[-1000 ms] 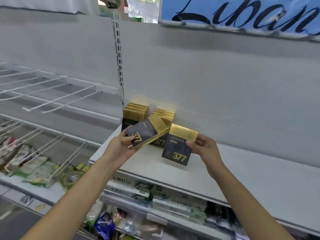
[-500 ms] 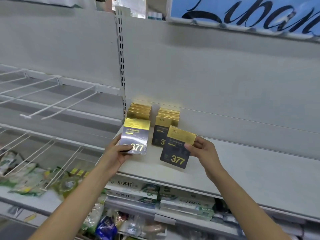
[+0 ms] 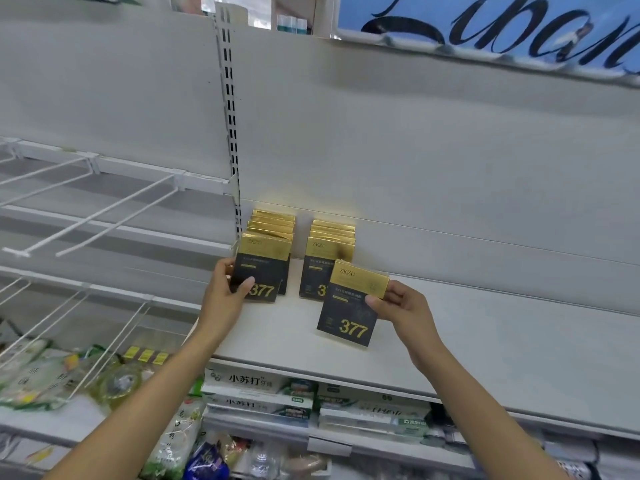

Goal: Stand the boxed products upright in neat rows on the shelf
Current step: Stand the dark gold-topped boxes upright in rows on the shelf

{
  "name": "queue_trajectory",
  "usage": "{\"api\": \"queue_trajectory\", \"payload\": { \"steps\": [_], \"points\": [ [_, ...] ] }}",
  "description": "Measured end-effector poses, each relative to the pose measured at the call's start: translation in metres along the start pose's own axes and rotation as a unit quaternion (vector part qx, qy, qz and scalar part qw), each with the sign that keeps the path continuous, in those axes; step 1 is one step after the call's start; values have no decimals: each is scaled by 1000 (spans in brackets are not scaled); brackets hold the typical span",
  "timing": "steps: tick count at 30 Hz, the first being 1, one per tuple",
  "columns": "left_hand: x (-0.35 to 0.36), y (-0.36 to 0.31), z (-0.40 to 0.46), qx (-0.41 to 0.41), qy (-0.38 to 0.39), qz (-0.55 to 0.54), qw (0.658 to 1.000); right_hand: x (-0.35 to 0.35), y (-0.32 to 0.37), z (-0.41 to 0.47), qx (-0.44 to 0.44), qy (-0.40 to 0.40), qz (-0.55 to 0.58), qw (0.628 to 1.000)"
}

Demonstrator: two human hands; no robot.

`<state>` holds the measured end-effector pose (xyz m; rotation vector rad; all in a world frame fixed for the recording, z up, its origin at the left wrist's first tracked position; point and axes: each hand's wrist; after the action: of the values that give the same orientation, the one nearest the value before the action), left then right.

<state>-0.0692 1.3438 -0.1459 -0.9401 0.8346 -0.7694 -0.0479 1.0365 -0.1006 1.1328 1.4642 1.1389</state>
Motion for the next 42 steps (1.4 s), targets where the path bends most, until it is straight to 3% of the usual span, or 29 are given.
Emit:
{"api": "queue_trajectory", "payload": {
  "steps": [5,11,24,34,42],
  "points": [
    [4,10,6,41,-13,134,990,1,0,4,-1,-13,-12,1000],
    [6,12,-1,41,-28,175,983,3,-3,8,-4,-21,-22,1000],
    [11,15,7,35,2,151,988,6,-5,17,-16,-40,-47,998],
    [9,19,7,44,31,117,992,42,8,39,-84,-59,-93,990],
    [8,19,7,44,40,116,992,54,-17,46,-165,-149,-165,961]
  ]
}}
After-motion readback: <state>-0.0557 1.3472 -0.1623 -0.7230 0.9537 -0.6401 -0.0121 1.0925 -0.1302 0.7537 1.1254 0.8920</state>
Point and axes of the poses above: each hand's wrist, its own z-axis towards the middle knuckle, its own x-axis out of the palm, y = z × x, and after that the axes turned 11 degrees about x, right-handed
